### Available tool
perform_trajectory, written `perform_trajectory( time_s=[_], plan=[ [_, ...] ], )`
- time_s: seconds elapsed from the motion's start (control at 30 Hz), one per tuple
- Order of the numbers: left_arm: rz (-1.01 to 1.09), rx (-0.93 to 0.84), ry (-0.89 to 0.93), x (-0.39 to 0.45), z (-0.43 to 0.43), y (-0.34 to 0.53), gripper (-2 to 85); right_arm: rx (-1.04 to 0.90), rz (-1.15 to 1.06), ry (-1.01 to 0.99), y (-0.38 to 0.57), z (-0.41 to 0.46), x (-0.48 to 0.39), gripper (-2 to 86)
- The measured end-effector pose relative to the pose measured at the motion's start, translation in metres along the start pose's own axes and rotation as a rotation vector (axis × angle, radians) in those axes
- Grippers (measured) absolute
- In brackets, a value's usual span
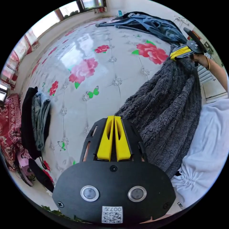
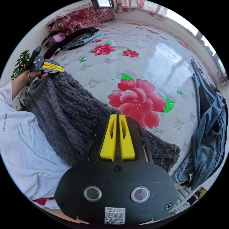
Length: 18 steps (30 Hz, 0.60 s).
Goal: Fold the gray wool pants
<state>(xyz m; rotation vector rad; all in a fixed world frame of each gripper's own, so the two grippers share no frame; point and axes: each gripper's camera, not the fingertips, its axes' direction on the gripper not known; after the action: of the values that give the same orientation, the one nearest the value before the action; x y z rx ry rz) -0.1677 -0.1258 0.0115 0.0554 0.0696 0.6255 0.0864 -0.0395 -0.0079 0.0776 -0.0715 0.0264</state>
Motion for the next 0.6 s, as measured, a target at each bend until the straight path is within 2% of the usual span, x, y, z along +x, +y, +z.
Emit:
perform_trajectory(
  time_s=[0.1, 0.13, 0.23, 0.3, 0.37, 0.43, 0.53, 0.6],
  plan=[
    [-0.266, 0.052, -0.117, -0.027, -0.007, 0.004, -0.7, 0.064, 0.113, 0.119, 0.002, 0.003, 0.0, 0.2],
    [-0.325, 0.041, -0.086, -0.034, 0.0, 0.004, -0.6, 0.062, 0.155, 0.153, 0.002, 0.008, 0.002, 0.2],
    [-0.391, 0.135, -0.001, -0.033, -0.006, 0.01, 0.0, 0.025, 0.288, 0.036, 0.004, 0.027, 0.013, 0.9],
    [-0.305, 0.254, 0.032, -0.019, -0.025, 0.016, 1.9, 0.146, 0.329, -0.021, 0.022, 0.006, 0.011, 2.7],
    [-0.175, 0.283, 0.087, -0.002, -0.035, 0.019, 9.5, 0.223, 0.318, -0.044, 0.042, -0.016, 0.009, 4.6],
    [-0.042, 0.162, 0.057, 0.019, -0.022, 0.016, 11.1, 0.226, 0.309, -0.032, 0.062, -0.028, 0.009, 6.3],
    [0.012, -0.048, -0.083, 0.035, 0.024, -0.001, 7.8, 0.146, 0.357, 0.029, 0.084, -0.013, 0.013, 7.6],
    [-0.056, -0.024, -0.08, 0.031, 0.035, -0.013, 5.4, 0.042, 0.399, 0.038, 0.088, 0.02, 0.022, 8.1]
  ],
)
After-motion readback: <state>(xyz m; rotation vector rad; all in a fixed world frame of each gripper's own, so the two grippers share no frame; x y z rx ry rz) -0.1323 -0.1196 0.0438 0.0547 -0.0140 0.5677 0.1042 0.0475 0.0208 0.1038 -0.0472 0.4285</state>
